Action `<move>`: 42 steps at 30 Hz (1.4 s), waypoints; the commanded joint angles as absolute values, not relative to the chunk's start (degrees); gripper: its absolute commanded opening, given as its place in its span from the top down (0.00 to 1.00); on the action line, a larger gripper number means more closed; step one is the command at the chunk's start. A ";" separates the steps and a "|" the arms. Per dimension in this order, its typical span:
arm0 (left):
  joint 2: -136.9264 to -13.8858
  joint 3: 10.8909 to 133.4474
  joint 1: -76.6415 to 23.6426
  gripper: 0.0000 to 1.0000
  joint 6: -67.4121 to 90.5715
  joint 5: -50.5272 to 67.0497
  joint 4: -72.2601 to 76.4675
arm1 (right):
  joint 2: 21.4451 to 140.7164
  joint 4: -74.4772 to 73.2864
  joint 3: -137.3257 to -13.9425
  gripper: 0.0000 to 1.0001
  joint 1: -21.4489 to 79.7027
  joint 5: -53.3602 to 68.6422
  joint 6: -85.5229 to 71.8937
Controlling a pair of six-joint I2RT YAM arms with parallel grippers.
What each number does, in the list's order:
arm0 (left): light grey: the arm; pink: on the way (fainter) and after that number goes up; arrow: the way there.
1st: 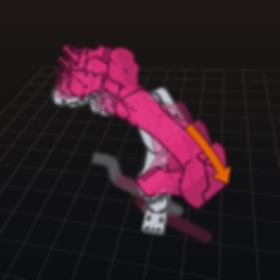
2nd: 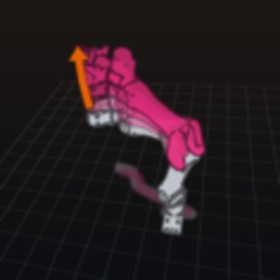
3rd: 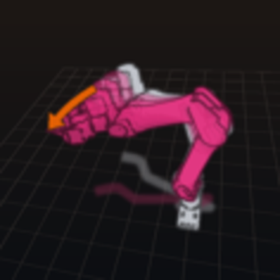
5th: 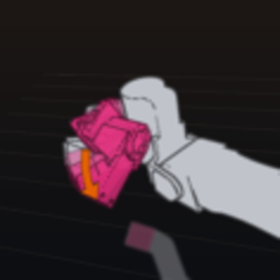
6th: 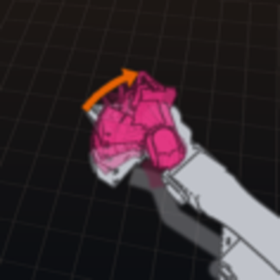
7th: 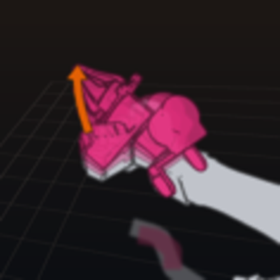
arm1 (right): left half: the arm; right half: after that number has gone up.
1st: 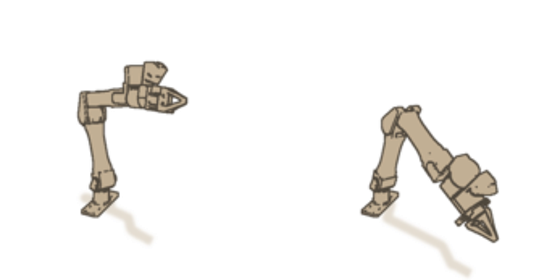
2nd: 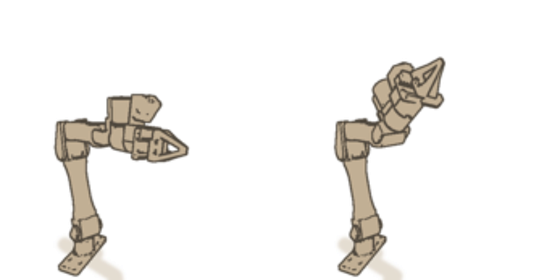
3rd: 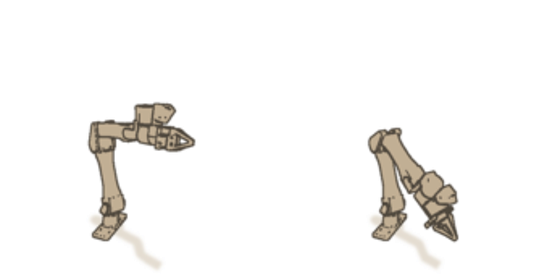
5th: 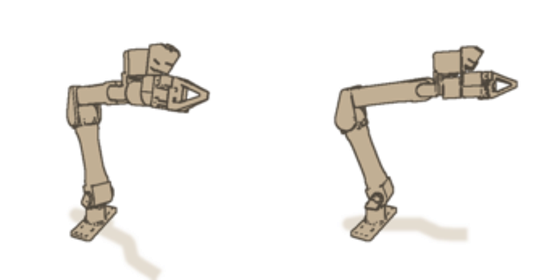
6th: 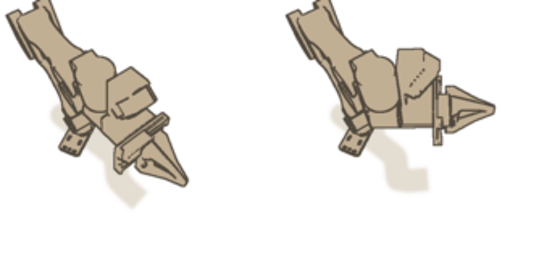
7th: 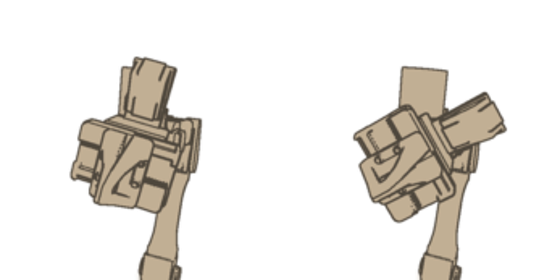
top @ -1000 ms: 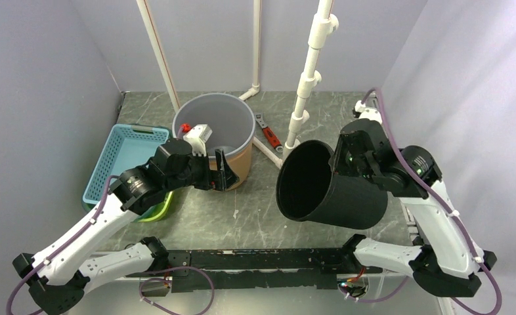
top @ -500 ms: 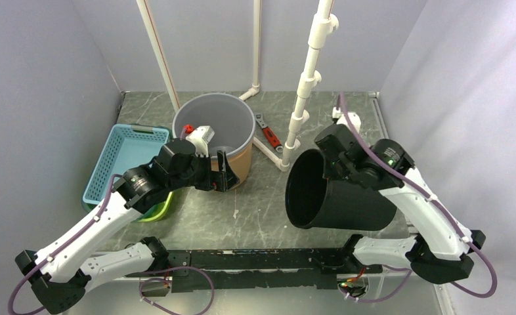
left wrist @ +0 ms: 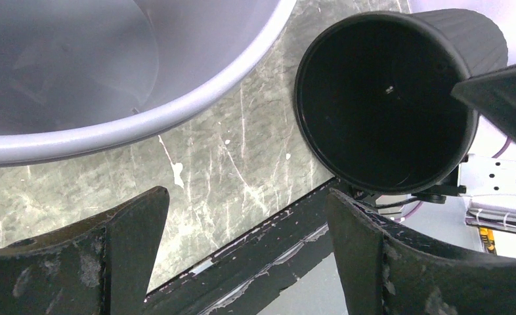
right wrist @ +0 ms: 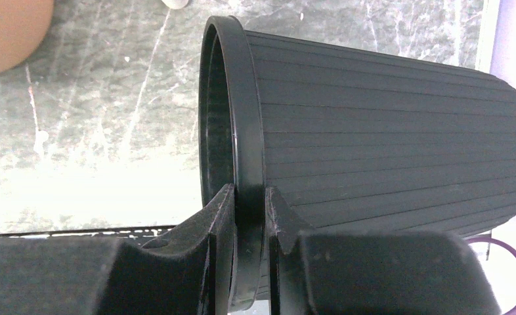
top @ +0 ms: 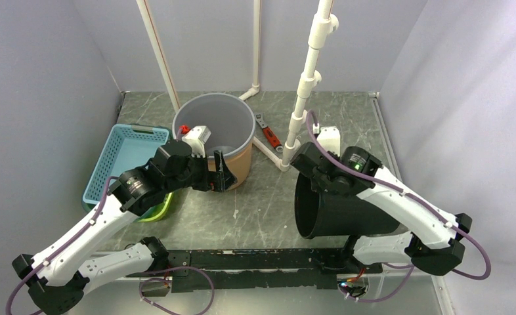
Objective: Turn the large container upside down
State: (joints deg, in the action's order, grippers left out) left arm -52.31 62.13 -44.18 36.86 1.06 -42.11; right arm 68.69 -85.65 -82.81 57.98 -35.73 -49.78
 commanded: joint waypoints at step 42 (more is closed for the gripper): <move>-43.15 66.37 -44.36 0.06 45.18 -16.09 -48.88 | 101.81 -85.87 -88.54 1.00 87.99 -42.76 -74.04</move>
